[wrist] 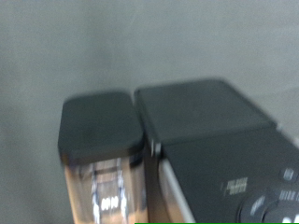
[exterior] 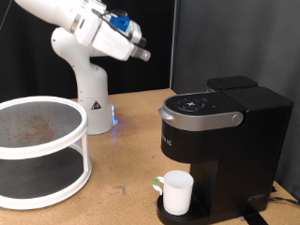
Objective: Make a cup of coffee with the keurig machine
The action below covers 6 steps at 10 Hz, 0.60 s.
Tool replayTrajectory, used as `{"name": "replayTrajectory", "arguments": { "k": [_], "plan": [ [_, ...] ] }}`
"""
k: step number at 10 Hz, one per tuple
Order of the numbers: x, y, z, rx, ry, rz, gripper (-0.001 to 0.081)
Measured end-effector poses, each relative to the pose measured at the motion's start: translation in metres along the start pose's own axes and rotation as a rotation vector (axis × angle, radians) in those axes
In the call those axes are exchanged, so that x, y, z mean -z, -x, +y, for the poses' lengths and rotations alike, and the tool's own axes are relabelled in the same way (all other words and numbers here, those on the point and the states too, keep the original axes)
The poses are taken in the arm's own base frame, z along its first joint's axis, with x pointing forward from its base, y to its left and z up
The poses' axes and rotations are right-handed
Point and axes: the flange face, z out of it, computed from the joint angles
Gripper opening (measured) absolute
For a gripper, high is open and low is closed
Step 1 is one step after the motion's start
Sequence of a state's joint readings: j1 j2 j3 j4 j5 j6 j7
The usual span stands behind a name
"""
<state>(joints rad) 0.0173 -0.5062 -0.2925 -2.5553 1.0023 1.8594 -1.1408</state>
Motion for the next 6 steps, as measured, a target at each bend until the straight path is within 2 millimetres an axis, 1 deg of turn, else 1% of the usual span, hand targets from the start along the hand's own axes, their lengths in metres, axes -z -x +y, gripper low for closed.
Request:
{"name": "replayTrajectory", "arguments": {
  "k": [1,2,4,5,6],
  "plan": [
    [0.006,-0.008,-0.01,-0.03,-0.02,0.043,0.0799],
    [0.008,-0.011,-0.015,-0.057,-0.034,0.069,0.0799],
    [0.007,-0.01,-0.014,-0.041,-0.028,0.056,0.0799],
    [0.007,-0.019,-0.018,-0.008,-0.022,0.055,0.0799],
    [0.007,-0.032,-0.024,0.033,0.009,0.044,0.0799]
  ]
}}
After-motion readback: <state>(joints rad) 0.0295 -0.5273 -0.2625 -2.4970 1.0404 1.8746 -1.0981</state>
